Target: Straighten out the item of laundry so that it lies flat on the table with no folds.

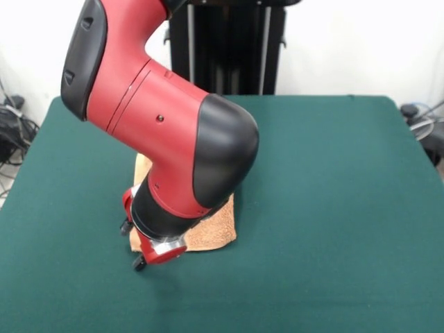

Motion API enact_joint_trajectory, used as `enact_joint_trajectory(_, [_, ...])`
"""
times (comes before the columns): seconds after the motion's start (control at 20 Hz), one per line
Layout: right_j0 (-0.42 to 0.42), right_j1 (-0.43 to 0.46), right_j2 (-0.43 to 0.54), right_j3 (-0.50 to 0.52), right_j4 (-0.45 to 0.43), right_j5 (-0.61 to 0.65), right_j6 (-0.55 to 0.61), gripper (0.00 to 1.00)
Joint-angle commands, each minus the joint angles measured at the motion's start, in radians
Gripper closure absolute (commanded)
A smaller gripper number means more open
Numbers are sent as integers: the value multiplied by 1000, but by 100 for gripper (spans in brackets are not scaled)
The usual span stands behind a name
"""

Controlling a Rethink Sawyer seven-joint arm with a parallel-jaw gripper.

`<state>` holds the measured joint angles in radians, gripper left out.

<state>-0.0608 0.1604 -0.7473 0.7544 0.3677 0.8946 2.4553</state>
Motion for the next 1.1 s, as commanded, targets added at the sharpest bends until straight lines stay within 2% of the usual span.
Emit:
enact_joint_trajectory(0.05, [-12, -21, 166, 104, -25, 6, 0, 0])
enact_joint_trajectory(0.5, [-5, -49, 189, 131, -39, 29, 2, 0])
enact_joint_trajectory(0.75, [-11, -42, 195, 122, -46, 27, 3, 0])
enact_joint_trajectory(1.0, [-24, -20, 184, 73, -50, 113, -18, 0])
enact_joint_trajectory(1.1, [-26, -17, 190, 76, -49, 101, -20, 0])
